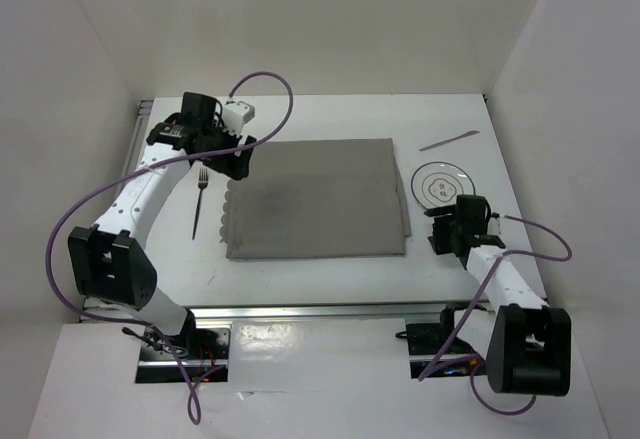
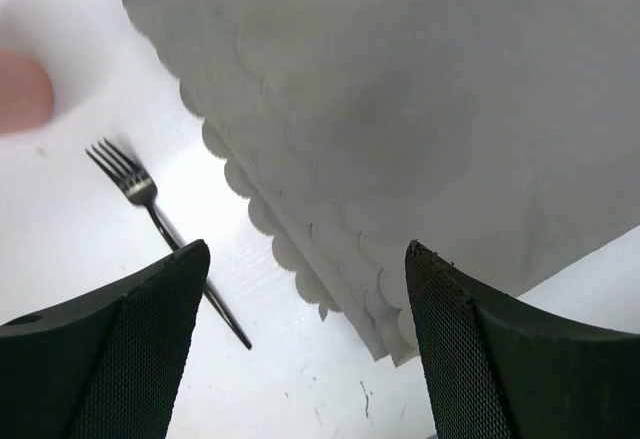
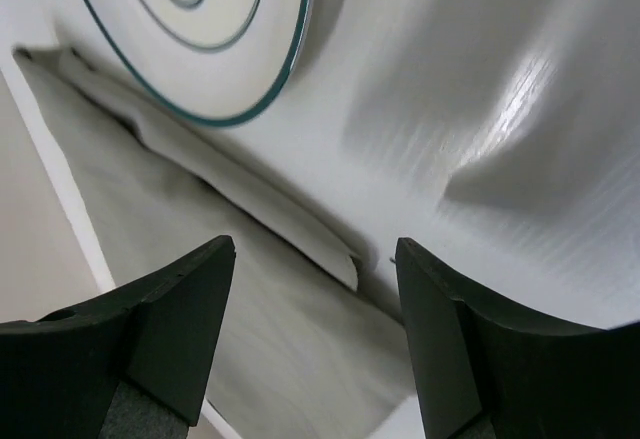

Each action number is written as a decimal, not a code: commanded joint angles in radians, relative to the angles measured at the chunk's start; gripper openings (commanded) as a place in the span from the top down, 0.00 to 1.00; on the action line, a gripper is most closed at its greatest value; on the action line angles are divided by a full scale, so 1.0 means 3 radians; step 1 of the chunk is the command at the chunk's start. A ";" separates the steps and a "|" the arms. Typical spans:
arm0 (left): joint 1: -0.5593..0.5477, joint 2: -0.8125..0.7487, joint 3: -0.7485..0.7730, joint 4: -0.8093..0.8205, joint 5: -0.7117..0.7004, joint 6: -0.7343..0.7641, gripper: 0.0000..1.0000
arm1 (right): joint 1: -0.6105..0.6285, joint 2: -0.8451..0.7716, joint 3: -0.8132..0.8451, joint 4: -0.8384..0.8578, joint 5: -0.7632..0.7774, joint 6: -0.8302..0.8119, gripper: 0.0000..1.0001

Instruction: Set the dinner table for one person

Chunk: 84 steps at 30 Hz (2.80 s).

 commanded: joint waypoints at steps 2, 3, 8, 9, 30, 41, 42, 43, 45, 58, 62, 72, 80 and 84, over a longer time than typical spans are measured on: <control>0.0171 -0.0120 -0.0237 -0.0037 0.0145 -0.0093 0.14 | 0.0013 0.0257 -0.0028 0.0686 0.0386 0.0656 0.27; 0.0207 -0.0156 -0.0238 -0.0037 0.0186 -0.0093 0.14 | 0.0013 0.0318 -0.0028 0.0747 0.0387 0.0687 0.27; 0.0207 -0.0192 -0.0304 -0.0068 0.0186 -0.0093 0.14 | 0.0013 0.0641 -0.0130 0.1198 0.0561 0.0794 0.27; 0.0207 -0.0192 -0.0340 -0.0068 0.0156 -0.0093 0.14 | 0.0013 0.0692 -0.0130 0.1198 0.0561 0.0825 0.27; 0.0238 -0.0161 -0.0304 -0.0195 -0.0069 -0.0063 0.14 | -0.0017 0.1317 -0.0472 0.1653 0.0857 0.1598 1.00; 0.0365 -0.0381 -0.0447 -0.0165 -0.0105 -0.0032 0.13 | -0.0017 0.0380 0.0441 0.1382 0.0599 -0.0827 1.00; 0.0406 -0.0381 -0.0483 -0.0134 -0.0105 -0.0032 0.13 | -0.0017 0.0380 0.0671 0.1346 0.0434 -0.0952 1.00; 0.0406 -0.0421 -0.0483 -0.0134 -0.0105 -0.0032 0.13 | -0.0017 0.0380 0.0754 0.1346 0.0261 -0.1040 1.00; 0.0503 -0.0462 -0.0483 -0.0134 -0.0075 -0.0068 0.13 | -0.0017 0.0411 0.0923 0.1458 -0.0403 -0.1295 1.00; 0.0744 -0.0688 -0.0652 -0.0134 -0.0044 -0.0099 0.13 | 0.1041 0.2343 0.2038 0.0886 -0.2706 -0.2263 1.00; 0.0744 -0.0718 -0.0713 -0.0134 -0.0115 -0.0099 0.13 | 0.1087 0.2691 0.2222 0.0718 -0.2814 -0.2120 1.00; 0.0775 -0.0749 -0.0856 -0.0103 -0.0228 -0.0068 0.13 | 0.1087 0.3203 0.2299 0.0319 -0.2978 -0.2181 0.95; 0.0775 -0.0780 -0.0887 -0.0103 -0.0289 -0.0037 0.13 | 0.1087 0.3106 0.2421 0.0017 -0.2543 -0.2283 0.47; 0.0775 -0.0734 -0.1050 -0.0058 -0.0523 0.0111 0.13 | 0.1158 0.2912 0.2758 -0.0351 -0.2258 -0.2523 0.40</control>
